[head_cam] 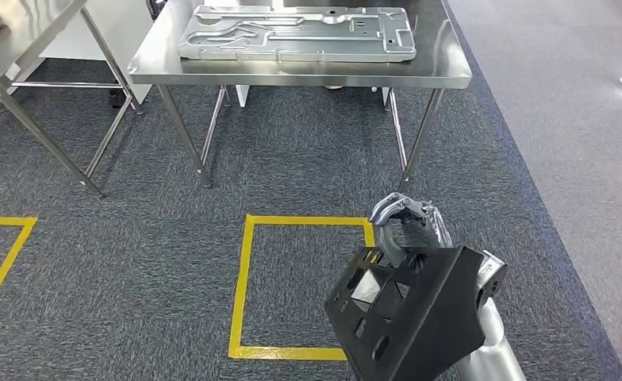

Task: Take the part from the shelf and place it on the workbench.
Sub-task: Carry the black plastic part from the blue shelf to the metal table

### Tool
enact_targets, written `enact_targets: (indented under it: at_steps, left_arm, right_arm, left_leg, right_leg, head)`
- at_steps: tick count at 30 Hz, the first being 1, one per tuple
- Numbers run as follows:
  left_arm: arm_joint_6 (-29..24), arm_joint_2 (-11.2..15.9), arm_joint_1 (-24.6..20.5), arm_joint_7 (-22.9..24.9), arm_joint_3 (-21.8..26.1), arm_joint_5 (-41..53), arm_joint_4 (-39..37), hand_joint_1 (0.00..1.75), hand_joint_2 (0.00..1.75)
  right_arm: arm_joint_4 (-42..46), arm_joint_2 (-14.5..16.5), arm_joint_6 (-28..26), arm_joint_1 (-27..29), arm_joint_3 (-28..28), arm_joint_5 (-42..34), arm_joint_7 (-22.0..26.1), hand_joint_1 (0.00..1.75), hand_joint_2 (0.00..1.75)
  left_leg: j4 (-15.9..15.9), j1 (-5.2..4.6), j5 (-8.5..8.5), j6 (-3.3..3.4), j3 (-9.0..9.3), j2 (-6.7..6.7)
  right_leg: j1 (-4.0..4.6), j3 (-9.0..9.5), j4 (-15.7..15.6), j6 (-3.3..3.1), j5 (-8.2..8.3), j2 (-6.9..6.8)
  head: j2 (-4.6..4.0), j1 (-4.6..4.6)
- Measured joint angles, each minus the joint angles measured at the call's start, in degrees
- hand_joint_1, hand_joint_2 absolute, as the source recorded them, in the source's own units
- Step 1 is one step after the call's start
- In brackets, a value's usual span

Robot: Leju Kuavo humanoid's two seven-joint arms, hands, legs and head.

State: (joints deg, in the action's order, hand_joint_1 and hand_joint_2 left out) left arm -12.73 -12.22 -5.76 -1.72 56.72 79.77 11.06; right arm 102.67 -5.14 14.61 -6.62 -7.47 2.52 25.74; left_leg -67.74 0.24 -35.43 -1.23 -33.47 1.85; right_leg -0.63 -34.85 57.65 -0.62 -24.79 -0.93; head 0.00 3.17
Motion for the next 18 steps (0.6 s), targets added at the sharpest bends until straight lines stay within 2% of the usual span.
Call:
enact_targets:
  at_steps: [1,2,3,5,6,8,11,13,16,17,18]
  left_arm:
    - [0.3,0.0,-0.2,0.1,0.0,0.0,0.0,0.00,1.75]
    - [0.4,0.0,-0.4,0.1,0.1,0.0,0.0,0.00,1.75]
    - [0.5,0.0,-0.5,0.1,0.1,0.1,0.0,0.00,1.75]
    - [0.4,0.0,-0.3,-0.1,0.1,0.3,0.0,0.00,1.75]
    - [0.2,0.0,-0.1,-0.3,0.1,0.4,0.0,0.00,1.75]
    - [-0.2,0.0,0.2,-0.8,0.1,0.5,0.0,0.00,1.75]
    - [-0.6,0.0,0.3,-1.6,0.1,0.6,0.0,0.00,1.75]
    - [-0.8,-0.1,0.3,-1.7,0.1,0.6,0.0,0.00,1.75]
    - [-0.8,-0.1,0.3,-1.6,0.1,0.7,0.0,0.00,1.75]
    - [-0.8,-0.1,0.4,-1.5,0.1,0.7,0.0,0.00,1.75]
    - [-0.8,-0.1,0.4,-1.3,0.1,0.8,0.0,0.00,1.75]
  right_arm:
    - [0.1,0.0,-0.3,0.4,0.0,0.7,0.0,1.75,1.75]
    - [0.1,0.0,-0.5,0.7,0.0,1.0,0.0,1.75,1.75]
    - [0.2,0.0,-0.5,1.1,0.0,1.2,0.0,1.75,1.75]
    - [0.5,0.0,-0.6,1.6,0.0,1.4,0.0,1.75,1.75]
    - [0.7,0.0,-0.7,1.7,0.0,1.5,0.0,1.75,1.75]
    - [1.0,0.0,-0.8,2.0,-0.1,1.7,0.1,1.75,1.75]
    - [1.4,0.0,-1.0,2.4,-0.1,1.9,0.2,1.75,1.75]
    - [1.7,0.0,-1.2,2.4,-0.1,2.1,0.3,1.75,1.75]
    - [1.9,0.0,-1.3,2.9,-0.1,2.3,0.5,1.75,1.75]
    - [2.0,0.0,-1.3,3.1,-0.1,2.4,0.6,1.75,1.75]
    - [2.0,0.0,-1.3,3.2,-0.1,2.4,0.6,1.75,1.75]
  left_leg:
    - [-4.7,0.04,-1.85,-0.13,-2.18,-1.45]
    - [-6.2,0.00,-1.70,-0.07,-2.99,-1.50]
    - [-5.4,-0.02,-0.30,0.11,-2.73,-1.52]
    - [1.5,-0.08,4.26,0.89,0.07,-1.69]
    - [5.4,-0.16,5.85,1.36,1.66,-1.83]
    - [9.8,-0.36,6.64,2.12,3.26,-2.05]
    - [11.0,-0.19,6.54,2.95,3.94,-2.02]
    - [11.3,0.05,6.68,3.37,4.61,-1.89]
    - [11.3,0.01,6.36,3.56,4.91,-1.64]
    - [11.2,0.01,6.15,3.51,5.10,-1.61]
    - [11.2,0.04,5.87,3.41,5.42,-1.61]
  right_leg:
    - [0.10,0.06,0.0,-0.29,-0.10,0.52]
    - [0.20,0.15,0.0,-0.37,-0.22,0.89]
    - [0.30,0.32,0.0,-0.39,-0.35,1.30]
    - [0.45,0.81,0.1,-0.27,-0.64,2.03]
    - [0.62,0.96,0.2,-0.10,-0.78,2.33]
    - [0.74,0.94,0.3,0.52,-0.69,2.75]
    - [0.75,0.64,1.1,1.63,-0.44,2.74]
    - [0.62,-0.83,4.3,2.25,-2.25,2.15]
    - [0.14,-6.48,14.5,3.01,-6.50,1.54]
    - [-0.03,-7.76,16.2,3.22,-6.69,1.44]
    - [-0.19,-7.98,15.8,3.39,-5.75,1.34]
  head:
    - [0.00,0.00]
    - [0.00,0.00]
    - [0.00,0.00]
    - [0.00,0.00]
    - [0.00,0.00]
    - [0.00,0.01]
    - [0.00,-0.01]
    - [0.00,-0.01]
    - [0.00,0.00]
    - [0.00,0.00]
    - [0.00,0.00]
